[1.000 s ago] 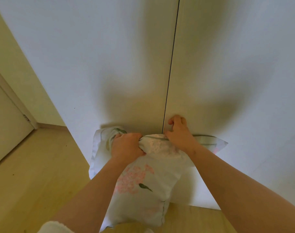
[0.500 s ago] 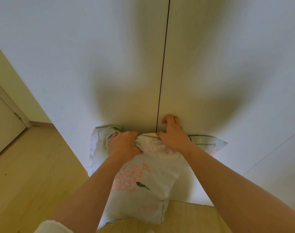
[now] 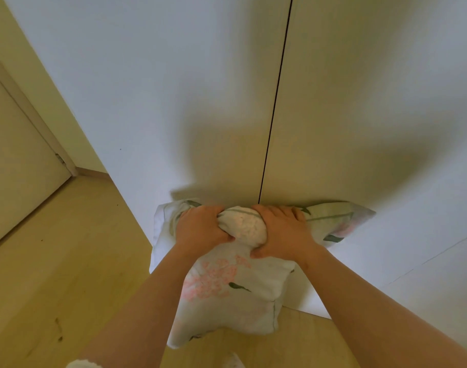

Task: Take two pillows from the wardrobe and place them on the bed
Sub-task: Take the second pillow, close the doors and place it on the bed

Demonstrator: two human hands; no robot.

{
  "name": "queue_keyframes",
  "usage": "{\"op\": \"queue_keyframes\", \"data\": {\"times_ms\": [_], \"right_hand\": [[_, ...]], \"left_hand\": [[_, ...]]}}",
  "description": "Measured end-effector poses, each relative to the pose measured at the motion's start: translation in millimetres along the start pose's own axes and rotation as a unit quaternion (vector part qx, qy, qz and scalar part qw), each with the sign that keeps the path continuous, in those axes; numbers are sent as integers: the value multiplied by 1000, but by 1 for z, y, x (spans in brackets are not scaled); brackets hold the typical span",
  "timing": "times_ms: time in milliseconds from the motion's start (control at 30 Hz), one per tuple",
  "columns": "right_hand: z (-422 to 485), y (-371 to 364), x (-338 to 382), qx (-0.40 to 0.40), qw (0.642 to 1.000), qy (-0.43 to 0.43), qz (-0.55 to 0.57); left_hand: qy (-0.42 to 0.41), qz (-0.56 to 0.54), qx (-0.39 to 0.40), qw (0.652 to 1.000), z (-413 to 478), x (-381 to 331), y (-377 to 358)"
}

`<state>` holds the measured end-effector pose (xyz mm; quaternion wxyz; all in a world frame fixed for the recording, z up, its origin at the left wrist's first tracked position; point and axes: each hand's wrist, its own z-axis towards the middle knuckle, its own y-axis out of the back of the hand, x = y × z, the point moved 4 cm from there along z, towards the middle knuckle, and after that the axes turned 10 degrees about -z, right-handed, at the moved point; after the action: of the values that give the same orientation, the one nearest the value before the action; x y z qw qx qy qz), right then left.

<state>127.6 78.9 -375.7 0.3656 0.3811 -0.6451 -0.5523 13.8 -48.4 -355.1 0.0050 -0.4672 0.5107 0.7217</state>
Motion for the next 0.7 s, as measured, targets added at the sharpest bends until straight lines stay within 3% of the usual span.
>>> {"op": "queue_keyframes", "data": {"times_ms": [167, 367, 700], "right_hand": [[1, -14, 18, -21, 1000, 10, -21], [0, -46, 68, 16, 995, 98, 4], [15, -60, 187, 72, 972, 222, 5]], "left_hand": [[42, -5, -1, 999, -23, 17, -1], [141, -24, -13, 990, -70, 61, 4], [285, -56, -108, 951, -141, 147, 56]]}}
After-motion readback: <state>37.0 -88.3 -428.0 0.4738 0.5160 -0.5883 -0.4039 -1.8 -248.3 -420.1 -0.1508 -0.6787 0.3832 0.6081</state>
